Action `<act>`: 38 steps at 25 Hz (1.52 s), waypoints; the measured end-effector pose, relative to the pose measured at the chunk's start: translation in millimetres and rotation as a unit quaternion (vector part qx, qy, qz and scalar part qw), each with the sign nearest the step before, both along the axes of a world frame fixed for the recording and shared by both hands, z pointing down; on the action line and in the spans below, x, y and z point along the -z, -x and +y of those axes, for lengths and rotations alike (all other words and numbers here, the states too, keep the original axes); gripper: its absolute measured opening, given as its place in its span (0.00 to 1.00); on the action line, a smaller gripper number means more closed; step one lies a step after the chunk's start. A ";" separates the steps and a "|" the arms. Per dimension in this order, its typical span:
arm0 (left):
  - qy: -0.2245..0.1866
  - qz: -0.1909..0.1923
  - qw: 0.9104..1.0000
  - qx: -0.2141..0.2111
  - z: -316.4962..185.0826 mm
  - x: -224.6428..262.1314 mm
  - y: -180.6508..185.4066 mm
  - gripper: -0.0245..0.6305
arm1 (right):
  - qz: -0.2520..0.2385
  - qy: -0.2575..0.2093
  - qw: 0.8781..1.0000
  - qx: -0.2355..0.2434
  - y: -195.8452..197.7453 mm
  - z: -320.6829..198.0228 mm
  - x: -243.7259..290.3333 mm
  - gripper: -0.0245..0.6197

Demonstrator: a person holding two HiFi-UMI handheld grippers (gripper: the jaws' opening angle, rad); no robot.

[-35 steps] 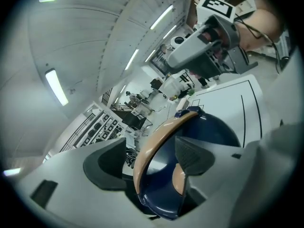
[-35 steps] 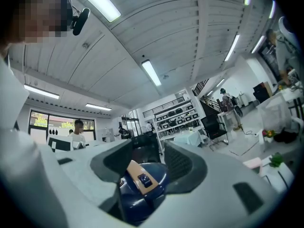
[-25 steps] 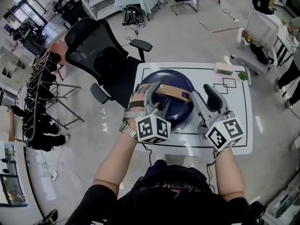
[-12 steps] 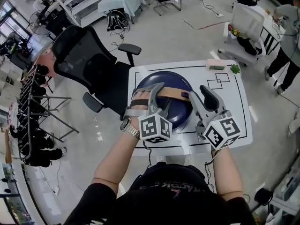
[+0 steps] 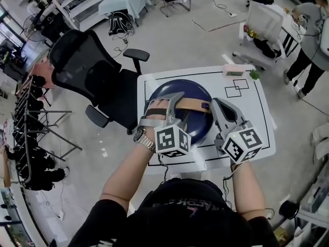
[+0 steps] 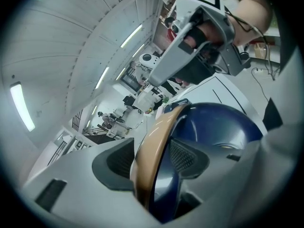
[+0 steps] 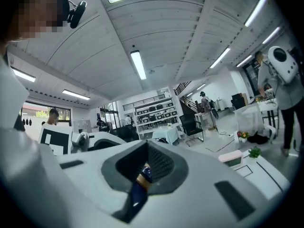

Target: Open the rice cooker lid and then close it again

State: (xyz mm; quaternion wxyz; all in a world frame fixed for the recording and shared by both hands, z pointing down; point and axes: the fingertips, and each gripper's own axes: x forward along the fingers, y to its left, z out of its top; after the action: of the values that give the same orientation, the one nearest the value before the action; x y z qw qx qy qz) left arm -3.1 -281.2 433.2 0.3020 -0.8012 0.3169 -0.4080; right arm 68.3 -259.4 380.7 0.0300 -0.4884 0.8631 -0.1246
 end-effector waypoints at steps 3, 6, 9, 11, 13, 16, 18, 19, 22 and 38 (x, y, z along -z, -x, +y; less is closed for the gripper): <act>-0.002 0.001 1.000 -0.008 -0.6 -0.8 -1.0 0.36 | 0.010 0.014 1.000 0.007 6.9 -3.3 -6.6 0.04; -0.007 -0.001 1.000 -0.015 -1.4 -1.4 -0.9 0.36 | 0.026 0.031 0.999 0.009 12.5 -6.7 -16.8 0.04; -0.015 -0.004 1.000 -0.019 -0.9 -1.8 -1.1 0.35 | 0.030 0.048 0.998 0.004 13.3 -10.3 -25.7 0.04; -0.019 -0.004 1.000 -0.020 -0.4 -1.8 -1.3 0.34 | 0.031 0.057 0.998 0.004 14.2 -11.1 -30.6 0.04; -0.023 -0.005 0.999 -0.022 0.0 -1.5 -1.6 0.34 | 0.034 0.062 0.997 0.006 15.9 -11.4 -34.4 0.04; -0.031 -0.009 0.999 -0.026 -0.7 -0.8 -1.8 0.33 | 0.026 0.065 0.998 0.004 16.6 -12.1 -35.9 0.04; -0.035 -0.015 0.999 -0.027 -1.5 -0.5 -1.5 0.33 | 0.020 0.066 0.998 0.001 16.6 -12.9 -35.5 0.04; -0.037 -0.019 0.999 -0.028 -1.7 -0.8 -1.2 0.32 | 0.018 0.067 0.998 0.000 16.7 -13.0 -35.6 0.04; -0.041 -0.029 0.998 -0.029 -1.9 -1.9 -0.9 0.31 | 0.013 0.069 0.998 0.000 17.2 -13.0 -36.4 0.04; -0.042 -0.058 0.997 -0.030 -3.5 -4.7 -3.0 0.29 | 0.009 0.073 0.997 -0.002 16.5 -12.8 -37.2 0.04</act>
State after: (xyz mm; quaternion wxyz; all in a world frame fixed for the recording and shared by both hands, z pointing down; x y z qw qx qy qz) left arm -0.1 -284.7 437.9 0.3656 -0.7717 0.2917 -0.4311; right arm 51.8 -272.2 417.9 -0.0135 -0.4919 0.8511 -0.1830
